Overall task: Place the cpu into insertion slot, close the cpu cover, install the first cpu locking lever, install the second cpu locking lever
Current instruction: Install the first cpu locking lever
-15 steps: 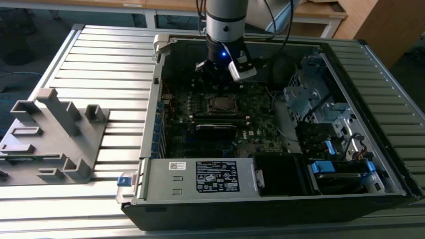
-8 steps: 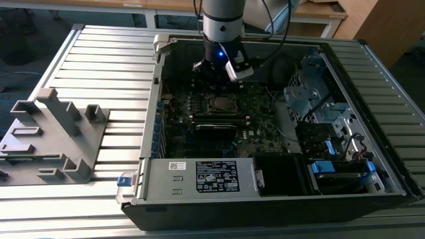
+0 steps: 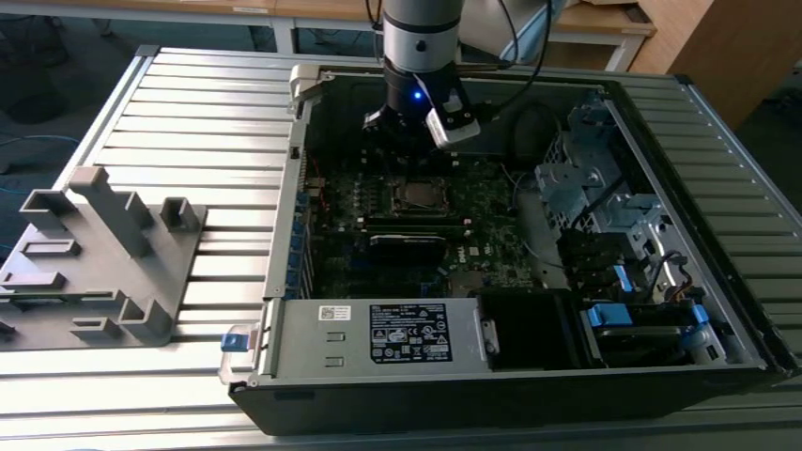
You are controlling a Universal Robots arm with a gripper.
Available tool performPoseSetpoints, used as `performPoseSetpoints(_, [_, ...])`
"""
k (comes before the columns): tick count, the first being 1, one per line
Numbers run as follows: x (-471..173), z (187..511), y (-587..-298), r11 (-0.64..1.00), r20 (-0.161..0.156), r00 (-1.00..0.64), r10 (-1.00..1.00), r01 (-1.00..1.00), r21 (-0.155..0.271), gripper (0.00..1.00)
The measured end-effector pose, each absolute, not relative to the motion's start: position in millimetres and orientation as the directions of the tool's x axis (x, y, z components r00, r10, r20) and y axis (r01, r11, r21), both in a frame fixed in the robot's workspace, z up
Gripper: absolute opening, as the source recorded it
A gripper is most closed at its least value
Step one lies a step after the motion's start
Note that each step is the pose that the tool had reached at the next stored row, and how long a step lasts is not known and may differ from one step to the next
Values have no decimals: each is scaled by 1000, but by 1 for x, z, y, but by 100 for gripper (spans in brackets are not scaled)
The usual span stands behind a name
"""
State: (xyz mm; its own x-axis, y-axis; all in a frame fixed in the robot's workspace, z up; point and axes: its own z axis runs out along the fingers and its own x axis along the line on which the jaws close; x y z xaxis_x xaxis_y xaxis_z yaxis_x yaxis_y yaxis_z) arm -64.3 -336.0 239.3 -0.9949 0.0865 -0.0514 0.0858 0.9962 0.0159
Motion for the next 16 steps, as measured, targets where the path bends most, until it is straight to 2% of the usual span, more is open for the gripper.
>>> performPoseSetpoints(16, [-64, 245, -336, 996, -51, -995, 86, 86, 16, 10])
